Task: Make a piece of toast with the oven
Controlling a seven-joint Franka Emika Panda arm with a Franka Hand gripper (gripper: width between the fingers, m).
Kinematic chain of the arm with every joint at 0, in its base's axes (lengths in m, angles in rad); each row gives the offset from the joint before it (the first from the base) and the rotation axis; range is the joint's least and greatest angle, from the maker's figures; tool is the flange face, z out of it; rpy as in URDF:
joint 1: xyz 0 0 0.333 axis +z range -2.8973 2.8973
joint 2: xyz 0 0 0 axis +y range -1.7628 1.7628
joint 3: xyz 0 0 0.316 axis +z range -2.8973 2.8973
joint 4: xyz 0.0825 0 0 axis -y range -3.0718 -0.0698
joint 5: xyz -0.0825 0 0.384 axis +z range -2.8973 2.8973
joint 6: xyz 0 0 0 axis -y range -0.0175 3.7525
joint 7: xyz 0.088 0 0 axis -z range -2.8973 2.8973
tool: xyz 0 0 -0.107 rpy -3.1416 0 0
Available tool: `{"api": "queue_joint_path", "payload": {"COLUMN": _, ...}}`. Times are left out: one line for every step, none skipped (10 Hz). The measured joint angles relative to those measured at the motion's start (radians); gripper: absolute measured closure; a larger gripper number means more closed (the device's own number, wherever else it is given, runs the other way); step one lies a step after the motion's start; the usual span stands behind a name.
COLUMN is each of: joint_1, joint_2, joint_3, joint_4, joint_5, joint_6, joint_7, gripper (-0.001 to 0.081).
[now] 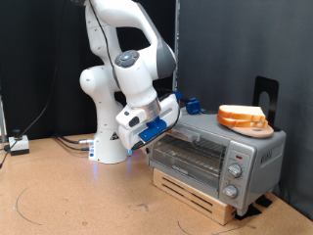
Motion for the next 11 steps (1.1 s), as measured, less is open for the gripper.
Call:
{"api": "queue_joint_path", "payload": {"joint_1": -0.001, "joint_2": 0.0, "joint_3": -0.004, "joint_4": 0.006, "joint_5": 0.0, "joint_6": -0.004, "joint_7": -0.008, "gripper": -0.0001}}
{"api": "queue_joint_path", "payload": {"joint_1": -0.003, "joint_2": 0.0, "joint_3": -0.01, "joint_4": 0.012, "joint_5": -0.001, "joint_6": -0.005, "joint_7": -0.013, "gripper": -0.0001}}
{"api": "queue_joint_path", "payload": {"joint_1": -0.008, "joint_2": 0.0, "joint_3": -0.017, "joint_4": 0.017, "joint_5": -0.005, "joint_6": -0.005, "joint_7": -0.015, "gripper": -0.0001}}
{"api": "queue_joint_path", "payload": {"joint_1": -0.014, "joint_2": 0.0, "joint_3": -0.024, "joint_4": 0.023, "joint_5": -0.012, "joint_6": -0.005, "joint_7": -0.015, "gripper": -0.0001}}
{"api": "queue_joint_path", "payload": {"joint_1": -0.023, "joint_2": 0.002, "joint_3": -0.028, "joint_4": 0.027, "joint_5": -0.022, "joint_6": -0.005, "joint_7": -0.015, "gripper": -0.0001}}
{"api": "queue_joint_path", "payload": {"joint_1": -0.032, "joint_2": 0.007, "joint_3": -0.032, "joint_4": 0.03, "joint_5": -0.036, "joint_6": -0.005, "joint_7": -0.015, "gripper": -0.0001}}
{"api": "queue_joint_path", "payload": {"joint_1": -0.044, "joint_2": 0.017, "joint_3": -0.034, "joint_4": 0.032, "joint_5": -0.055, "joint_6": -0.005, "joint_7": -0.011, "gripper": -0.0001}}
{"api": "queue_joint_path", "payload": {"joint_1": -0.055, "joint_2": 0.035, "joint_3": -0.035, "joint_4": 0.033, "joint_5": -0.07, "joint_6": 0.008, "joint_7": -0.009, "gripper": -0.0001}}
{"api": "queue_joint_path", "payload": {"joint_1": -0.065, "joint_2": 0.057, "joint_3": -0.035, "joint_4": 0.033, "joint_5": -0.082, "joint_6": 0.032, "joint_7": -0.006, "gripper": -0.0001}}
{"api": "queue_joint_path", "payload": {"joint_1": -0.072, "joint_2": 0.084, "joint_3": -0.036, "joint_4": 0.033, "joint_5": -0.089, "joint_6": 0.061, "joint_7": -0.006, "gripper": -0.0001}}
{"api": "queue_joint_path", "payload": {"joint_1": -0.076, "joint_2": 0.11, "joint_3": -0.037, "joint_4": 0.036, "joint_5": -0.089, "joint_6": 0.083, "joint_7": -0.007, "gripper": -0.0001}}
